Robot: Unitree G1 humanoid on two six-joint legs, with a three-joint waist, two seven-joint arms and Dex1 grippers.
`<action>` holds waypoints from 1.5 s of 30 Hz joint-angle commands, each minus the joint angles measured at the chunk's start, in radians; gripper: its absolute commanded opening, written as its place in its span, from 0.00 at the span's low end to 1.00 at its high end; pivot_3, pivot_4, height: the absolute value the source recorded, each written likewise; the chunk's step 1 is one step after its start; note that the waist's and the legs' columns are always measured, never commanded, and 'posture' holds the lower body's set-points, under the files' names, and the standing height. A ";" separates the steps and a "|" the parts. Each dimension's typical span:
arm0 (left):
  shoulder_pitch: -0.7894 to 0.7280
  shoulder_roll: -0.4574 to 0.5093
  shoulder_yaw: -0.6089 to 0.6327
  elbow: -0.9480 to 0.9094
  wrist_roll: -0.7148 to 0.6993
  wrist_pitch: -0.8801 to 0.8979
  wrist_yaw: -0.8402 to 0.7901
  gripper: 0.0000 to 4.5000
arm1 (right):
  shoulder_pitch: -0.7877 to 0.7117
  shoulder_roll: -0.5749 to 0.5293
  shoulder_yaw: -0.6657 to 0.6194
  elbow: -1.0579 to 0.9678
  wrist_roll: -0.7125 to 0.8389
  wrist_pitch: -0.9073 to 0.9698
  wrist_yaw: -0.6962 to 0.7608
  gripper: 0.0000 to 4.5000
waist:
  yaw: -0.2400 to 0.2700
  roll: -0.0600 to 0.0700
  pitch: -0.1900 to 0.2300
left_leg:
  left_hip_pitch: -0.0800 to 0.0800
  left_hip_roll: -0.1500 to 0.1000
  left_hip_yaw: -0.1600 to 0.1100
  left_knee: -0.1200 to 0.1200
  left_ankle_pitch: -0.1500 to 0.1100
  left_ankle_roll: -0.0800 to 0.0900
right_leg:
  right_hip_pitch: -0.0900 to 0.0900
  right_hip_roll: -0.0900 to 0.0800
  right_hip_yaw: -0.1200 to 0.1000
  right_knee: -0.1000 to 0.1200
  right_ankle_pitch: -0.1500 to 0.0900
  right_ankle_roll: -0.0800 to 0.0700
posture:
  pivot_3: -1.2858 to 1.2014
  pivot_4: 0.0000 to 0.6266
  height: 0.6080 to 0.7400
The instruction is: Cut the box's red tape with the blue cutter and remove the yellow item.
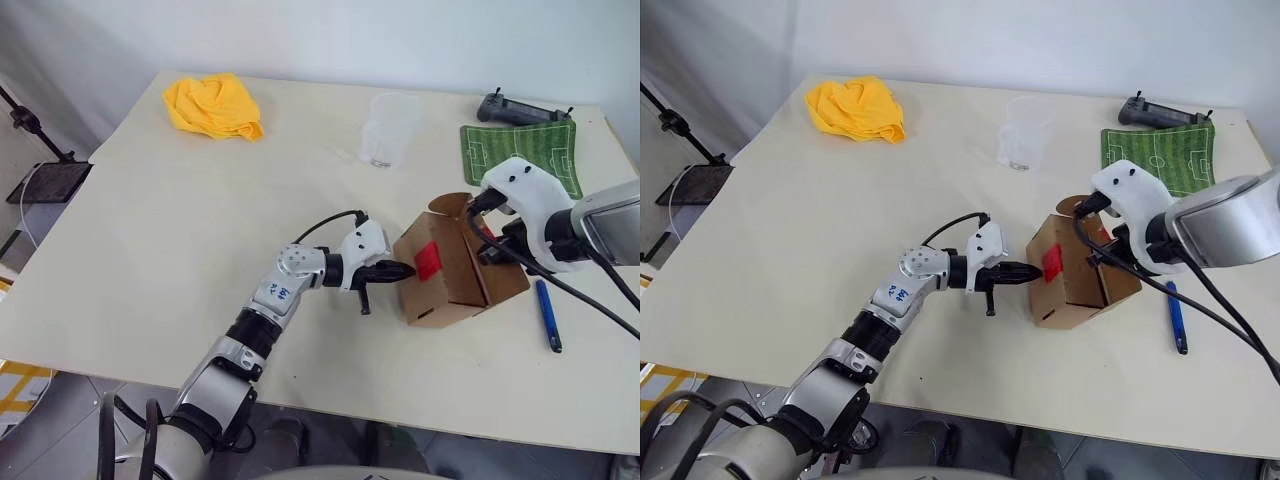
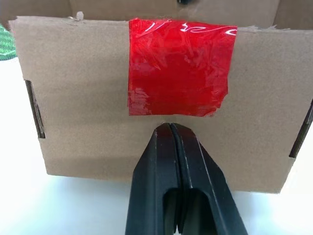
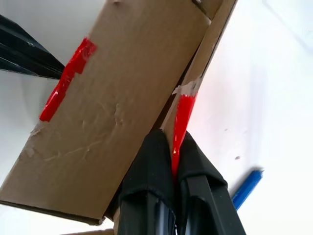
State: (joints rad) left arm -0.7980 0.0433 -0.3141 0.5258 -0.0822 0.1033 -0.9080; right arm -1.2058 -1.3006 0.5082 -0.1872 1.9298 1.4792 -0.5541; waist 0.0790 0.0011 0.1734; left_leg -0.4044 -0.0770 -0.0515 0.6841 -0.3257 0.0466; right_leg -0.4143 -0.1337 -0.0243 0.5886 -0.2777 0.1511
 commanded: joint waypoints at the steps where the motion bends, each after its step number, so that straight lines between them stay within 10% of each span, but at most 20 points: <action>1: -0.001 -0.029 -0.030 -0.007 0.020 0.031 0.004 0.00 | -0.014 0.033 -0.006 -0.069 0.042 -0.074 0.016 0.01 | -0.001 0.000 0.000 | 0.000 0.000 0.000 0.000 0.000 0.000 | 0.000 0.000 -0.001 0.001 0.000 0.000 | 0.52 0.24 1.00; 16: -0.039 -0.019 0.012 -0.006 0.011 0.014 -0.018 0.00 | 0.151 -0.036 -0.069 -0.116 0.042 -0.181 -0.054 0.01 | -0.004 0.000 0.000 | 0.000 0.001 0.001 0.000 0.000 0.000 | -0.001 0.001 -0.003 0.002 0.000 0.000 | 0.52 0.24 1.00; 29: -0.075 0.173 0.128 -0.180 -0.253 0.150 -0.415 0.00 | 0.130 -0.044 -0.101 -0.079 0.042 -0.162 -0.092 0.01 | -0.027 0.000 0.000 | -0.001 0.002 0.001 0.000 0.001 -0.001 | -0.002 0.001 -0.003 0.002 0.000 0.000 | 0.52 0.24 1.00; 45: -0.193 -0.078 0.118 0.084 -0.104 -0.046 -0.069 0.00 | 0.116 -0.011 -0.092 -0.104 0.042 -0.175 -0.104 0.01 | -0.032 0.000 0.000 | -0.001 0.002 0.005 0.000 0.001 -0.001 | -0.004 0.002 -0.001 0.004 0.001 0.001 | 0.52 0.24 1.00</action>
State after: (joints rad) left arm -0.9691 -0.0237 -0.1867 0.5941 -0.2099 0.0967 -0.9963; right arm -1.0867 -1.3116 0.4295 -0.2695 1.9583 1.3117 -0.6510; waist 0.0474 0.0008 0.1737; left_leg -0.4051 -0.0747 -0.0469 0.6837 -0.3242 0.0457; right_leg -0.4185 -0.1313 -0.0257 0.5928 -0.2771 0.1524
